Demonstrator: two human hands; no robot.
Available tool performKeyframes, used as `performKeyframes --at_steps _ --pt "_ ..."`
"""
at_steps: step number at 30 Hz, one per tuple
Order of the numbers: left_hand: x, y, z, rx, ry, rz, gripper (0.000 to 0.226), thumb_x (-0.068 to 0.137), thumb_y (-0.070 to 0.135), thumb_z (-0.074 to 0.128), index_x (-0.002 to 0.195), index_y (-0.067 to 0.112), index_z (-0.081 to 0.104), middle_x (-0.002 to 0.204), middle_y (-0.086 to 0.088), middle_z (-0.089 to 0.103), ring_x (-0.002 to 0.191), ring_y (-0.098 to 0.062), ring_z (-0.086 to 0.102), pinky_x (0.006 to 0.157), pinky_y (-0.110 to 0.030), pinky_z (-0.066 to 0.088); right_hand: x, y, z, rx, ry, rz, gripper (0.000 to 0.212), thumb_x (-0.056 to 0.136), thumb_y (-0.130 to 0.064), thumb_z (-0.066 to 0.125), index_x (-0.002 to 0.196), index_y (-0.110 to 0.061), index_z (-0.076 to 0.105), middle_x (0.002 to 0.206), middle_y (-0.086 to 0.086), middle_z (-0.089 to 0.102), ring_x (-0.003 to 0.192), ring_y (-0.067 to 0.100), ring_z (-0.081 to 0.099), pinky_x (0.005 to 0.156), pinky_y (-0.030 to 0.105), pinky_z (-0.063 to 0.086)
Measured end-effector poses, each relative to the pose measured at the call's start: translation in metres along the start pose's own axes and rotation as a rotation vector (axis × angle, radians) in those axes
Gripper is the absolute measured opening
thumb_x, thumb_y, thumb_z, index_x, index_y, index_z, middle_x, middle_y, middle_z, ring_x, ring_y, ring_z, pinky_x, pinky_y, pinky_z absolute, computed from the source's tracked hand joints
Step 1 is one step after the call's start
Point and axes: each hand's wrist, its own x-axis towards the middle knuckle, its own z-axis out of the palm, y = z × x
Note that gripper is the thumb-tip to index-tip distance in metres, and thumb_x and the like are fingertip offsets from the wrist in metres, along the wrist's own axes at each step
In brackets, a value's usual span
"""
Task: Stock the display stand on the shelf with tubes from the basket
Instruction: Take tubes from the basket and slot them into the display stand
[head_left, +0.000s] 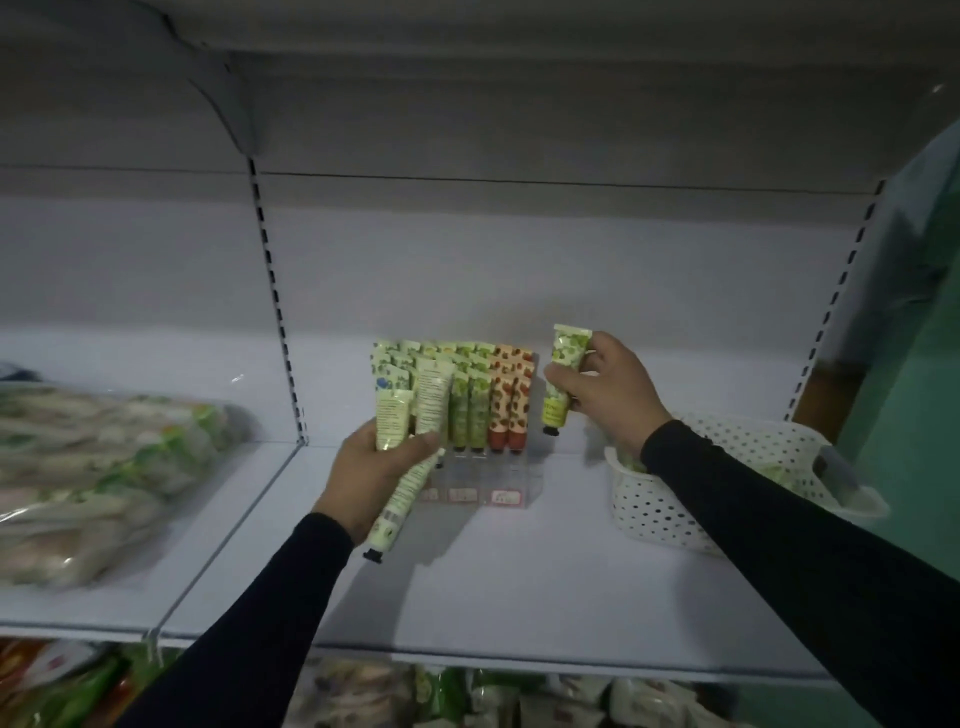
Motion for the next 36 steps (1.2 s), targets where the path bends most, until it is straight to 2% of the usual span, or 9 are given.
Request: performKeyframes --at_steps 2,4,8,10,13,18,23,30,36 --pt "0.001 -0.003 -0.017 -0.04 0.101 0.024 0.01 0.087 0.011 0.073 0.096 0.009 0.069 0.072 -0.007 0.071 0.057 -0.02 0.064 0.052 -0.029 0.054 0.001 0.0 0.009 -0.064 -0.002 -0.037 0.015 0.083 -0.034 0.071 0.087 -0.026 0.059 0.093 0.001 0.068 0.091 0.024 0.067 0.081 0.052 0.057" --pt "0.003 -0.01 -0.031 -0.069 0.189 0.025 0.007 0.087 0.009 0.072 0.093 0.01 0.069 0.07 -0.005 0.07 0.055 -0.018 0.064 0.051 -0.028 0.054 0.003 -0.001 0.019 -0.131 0.005 -0.059 0.032 0.085 -0.046 0.064 0.075 -0.017 0.055 0.078 0.003 0.064 0.075 0.021 0.064 0.072 0.046 0.058" --pt "0.005 -0.027 -0.051 -0.054 0.291 0.02 0.008 0.088 0.012 0.072 0.095 0.011 0.069 0.076 -0.004 0.072 0.065 -0.02 0.066 0.056 -0.03 0.055 0.0 -0.002 0.038 -0.323 -0.007 -0.169 0.055 0.094 -0.043 0.056 0.061 -0.003 0.038 0.06 0.01 0.035 0.057 0.018 0.036 0.058 0.029 0.031" --pt "0.004 -0.033 -0.054 -0.056 0.32 0.014 0.006 0.089 0.011 0.071 0.094 0.01 0.068 0.075 -0.005 0.071 0.061 -0.019 0.065 0.051 -0.026 0.053 -0.001 -0.002 0.044 -0.345 -0.021 -0.18 0.05 0.093 -0.039 0.059 0.06 -0.003 0.051 0.058 0.006 0.042 0.057 0.016 0.038 0.058 0.028 0.031" --pt "0.003 -0.041 -0.057 -0.066 0.346 0.011 0.007 0.089 0.01 0.07 0.094 0.008 0.067 0.073 -0.007 0.069 0.055 -0.019 0.064 0.047 -0.024 0.052 0.0 -0.001 0.052 -0.333 -0.02 -0.161 0.032 0.09 -0.035 0.065 0.079 -0.007 0.073 0.074 -0.006 0.067 0.069 0.012 0.061 0.068 0.026 0.046" --pt "0.008 -0.053 -0.06 -0.077 0.351 0.008 0.009 0.089 0.01 0.07 0.097 0.007 0.068 0.072 -0.004 0.07 0.055 -0.016 0.064 0.051 -0.026 0.054 0.005 0.008 0.059 -0.336 -0.038 -0.119 0.031 0.094 -0.03 0.06 0.077 -0.006 0.072 0.081 0.005 0.074 0.073 0.021 0.071 0.077 0.04 0.057" --pt "0.011 -0.059 -0.063 -0.072 0.333 0.015 0.003 0.088 0.011 0.071 0.089 0.011 0.069 0.068 -0.003 0.07 0.058 -0.019 0.064 0.055 -0.032 0.055 0.007 0.008 0.066 -0.347 -0.017 -0.135 0.024 0.093 -0.026 0.063 0.085 -0.007 0.075 0.083 0.003 0.075 0.073 0.018 0.071 0.077 0.039 0.058" --pt "0.01 -0.061 -0.064 -0.073 0.305 0.017 0.004 0.087 0.012 0.072 0.088 0.013 0.069 0.069 -0.004 0.07 0.058 -0.022 0.064 0.059 -0.035 0.054 0.011 0.01 0.084 -0.424 0.004 -0.198 0.025 0.093 -0.026 0.063 0.082 -0.008 0.074 0.075 0.003 0.071 0.07 0.018 0.067 0.074 0.035 0.056" --pt "0.011 -0.062 -0.064 -0.079 0.293 0.019 0.004 0.088 0.01 0.071 0.088 0.013 0.069 0.069 -0.004 0.07 0.057 -0.021 0.064 0.058 -0.034 0.054 0.01 0.007 0.094 -0.551 -0.011 -0.244 0.032 0.094 -0.025 0.06 0.073 -0.004 0.071 0.069 0.004 0.066 0.064 0.016 0.056 0.058 0.012 0.035"
